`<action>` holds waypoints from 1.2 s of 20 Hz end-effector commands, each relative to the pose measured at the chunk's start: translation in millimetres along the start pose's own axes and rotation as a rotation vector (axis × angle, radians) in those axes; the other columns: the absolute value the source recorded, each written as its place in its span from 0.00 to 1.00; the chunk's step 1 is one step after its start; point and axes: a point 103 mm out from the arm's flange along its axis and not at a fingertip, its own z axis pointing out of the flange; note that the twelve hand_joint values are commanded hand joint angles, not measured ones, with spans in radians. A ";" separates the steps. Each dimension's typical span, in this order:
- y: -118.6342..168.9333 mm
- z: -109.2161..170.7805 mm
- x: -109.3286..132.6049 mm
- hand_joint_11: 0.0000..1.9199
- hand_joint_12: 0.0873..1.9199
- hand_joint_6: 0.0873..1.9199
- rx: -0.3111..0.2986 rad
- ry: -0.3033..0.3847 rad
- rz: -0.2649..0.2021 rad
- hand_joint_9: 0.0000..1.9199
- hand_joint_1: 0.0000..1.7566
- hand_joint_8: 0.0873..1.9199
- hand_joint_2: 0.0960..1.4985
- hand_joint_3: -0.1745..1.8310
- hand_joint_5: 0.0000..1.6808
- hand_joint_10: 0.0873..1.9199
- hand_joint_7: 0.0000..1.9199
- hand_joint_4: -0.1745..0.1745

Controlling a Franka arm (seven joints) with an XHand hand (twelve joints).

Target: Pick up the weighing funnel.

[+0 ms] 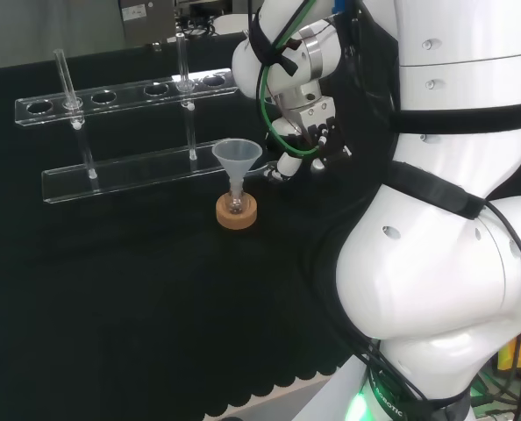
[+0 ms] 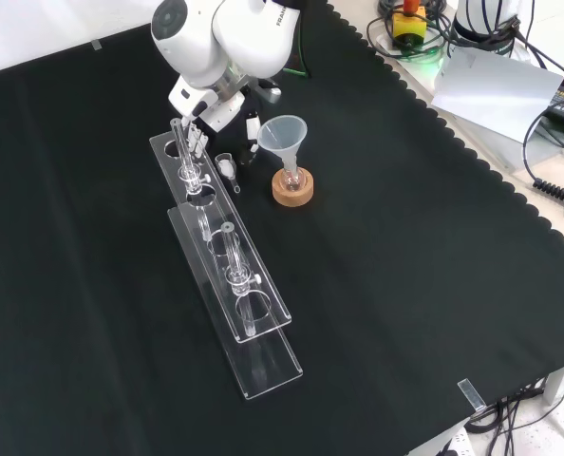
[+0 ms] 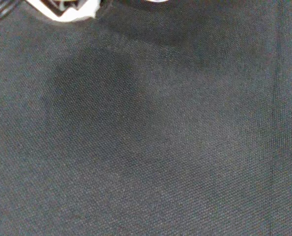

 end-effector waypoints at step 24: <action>11.5 7.3 6.2 0.23 0.67 0.39 0.020 -0.030 -0.006 0.43 0.50 0.36 0.39 0.42 0.40 0.26 0.31 0.36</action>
